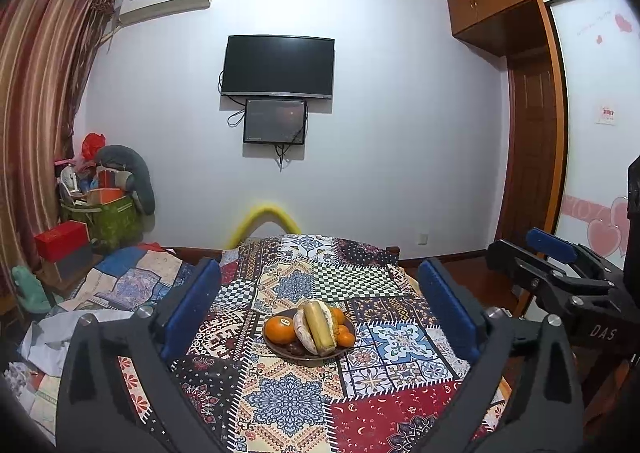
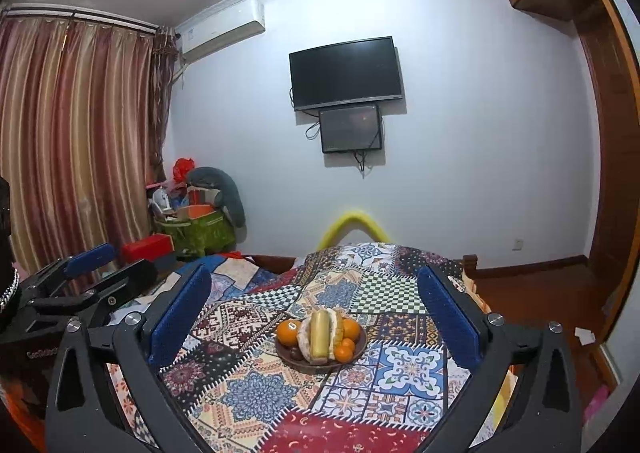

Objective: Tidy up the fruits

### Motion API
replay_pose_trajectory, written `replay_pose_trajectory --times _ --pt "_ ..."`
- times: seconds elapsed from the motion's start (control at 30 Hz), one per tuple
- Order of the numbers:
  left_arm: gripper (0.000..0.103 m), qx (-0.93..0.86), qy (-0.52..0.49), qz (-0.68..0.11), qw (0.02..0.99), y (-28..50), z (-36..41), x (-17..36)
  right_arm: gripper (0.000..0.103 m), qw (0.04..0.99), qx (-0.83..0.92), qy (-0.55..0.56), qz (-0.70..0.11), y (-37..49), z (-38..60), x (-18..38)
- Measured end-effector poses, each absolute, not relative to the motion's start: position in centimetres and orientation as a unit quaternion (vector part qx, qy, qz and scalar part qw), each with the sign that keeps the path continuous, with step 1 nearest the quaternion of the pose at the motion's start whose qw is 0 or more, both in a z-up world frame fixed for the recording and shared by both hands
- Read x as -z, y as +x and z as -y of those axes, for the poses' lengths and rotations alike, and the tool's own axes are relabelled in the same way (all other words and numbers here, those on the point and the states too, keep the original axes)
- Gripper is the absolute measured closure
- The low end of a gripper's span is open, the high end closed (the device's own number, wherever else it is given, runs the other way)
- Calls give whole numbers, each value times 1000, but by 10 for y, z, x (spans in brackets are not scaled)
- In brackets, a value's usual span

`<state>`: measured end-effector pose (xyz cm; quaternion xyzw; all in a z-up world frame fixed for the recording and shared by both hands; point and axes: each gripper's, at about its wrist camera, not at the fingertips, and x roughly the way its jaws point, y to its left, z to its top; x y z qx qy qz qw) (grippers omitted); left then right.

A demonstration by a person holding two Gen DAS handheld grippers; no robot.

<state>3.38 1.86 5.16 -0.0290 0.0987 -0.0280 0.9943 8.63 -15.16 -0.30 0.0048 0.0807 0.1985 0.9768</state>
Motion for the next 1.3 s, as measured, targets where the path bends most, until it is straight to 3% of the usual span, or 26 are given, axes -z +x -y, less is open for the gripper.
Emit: replay_pose_trajectory --times 1.3 --pt "0 41 -30 -97 994 31 -15 -54 0 978 -194 -4 -72 75 150 1"
